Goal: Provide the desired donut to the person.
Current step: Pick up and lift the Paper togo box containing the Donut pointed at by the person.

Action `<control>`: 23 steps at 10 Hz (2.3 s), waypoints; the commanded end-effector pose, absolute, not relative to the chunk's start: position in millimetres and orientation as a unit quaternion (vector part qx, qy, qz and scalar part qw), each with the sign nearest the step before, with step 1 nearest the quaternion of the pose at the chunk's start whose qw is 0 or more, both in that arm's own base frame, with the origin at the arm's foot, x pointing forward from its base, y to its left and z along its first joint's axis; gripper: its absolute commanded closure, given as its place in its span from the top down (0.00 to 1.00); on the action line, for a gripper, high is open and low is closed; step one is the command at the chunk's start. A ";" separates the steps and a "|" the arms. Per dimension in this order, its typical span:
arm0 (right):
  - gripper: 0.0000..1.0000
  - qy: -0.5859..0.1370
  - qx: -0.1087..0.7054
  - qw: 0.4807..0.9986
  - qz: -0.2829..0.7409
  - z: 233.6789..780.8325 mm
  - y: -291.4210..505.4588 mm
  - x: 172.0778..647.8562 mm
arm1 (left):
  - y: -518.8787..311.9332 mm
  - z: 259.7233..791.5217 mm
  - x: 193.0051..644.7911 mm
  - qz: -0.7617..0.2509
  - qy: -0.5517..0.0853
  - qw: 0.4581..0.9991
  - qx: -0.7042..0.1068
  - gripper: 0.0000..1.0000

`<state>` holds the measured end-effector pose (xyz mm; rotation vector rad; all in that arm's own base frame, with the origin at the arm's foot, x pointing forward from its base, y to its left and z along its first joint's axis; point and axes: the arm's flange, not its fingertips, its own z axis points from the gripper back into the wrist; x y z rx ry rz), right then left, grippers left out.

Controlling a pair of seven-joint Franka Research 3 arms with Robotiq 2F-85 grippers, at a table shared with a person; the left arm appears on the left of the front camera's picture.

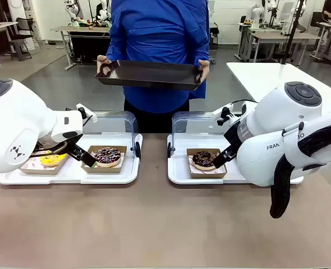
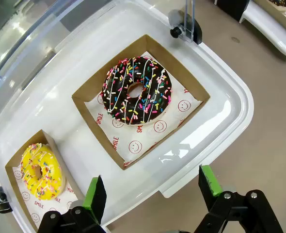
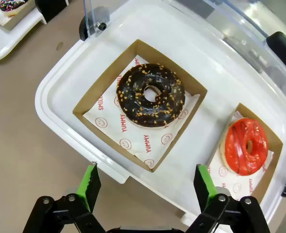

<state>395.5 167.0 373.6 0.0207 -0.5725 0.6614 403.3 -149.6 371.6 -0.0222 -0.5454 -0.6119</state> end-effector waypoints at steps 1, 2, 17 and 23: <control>1.00 -0.277 0.010 0.906 0.320 373.6 167.0 395.5 | -149.6 371.6 403.3 -0.298 -0.265 0.917 -0.011 1.00; 1.00 -0.277 0.010 0.906 0.320 373.6 167.0 395.5 | -149.6 371.6 403.3 -0.298 -0.265 0.917 -0.011 1.00; 1.00 -0.204 0.086 0.871 0.438 443.3 23.8 387.3 | -35.5 415.3 341.1 -0.377 -0.227 0.897 -0.025 1.00; 1.00 -0.317 0.226 0.792 0.470 479.4 -76.4 342.5 | 70.0 433.5 253.2 -0.431 -0.261 0.841 -0.198 1.00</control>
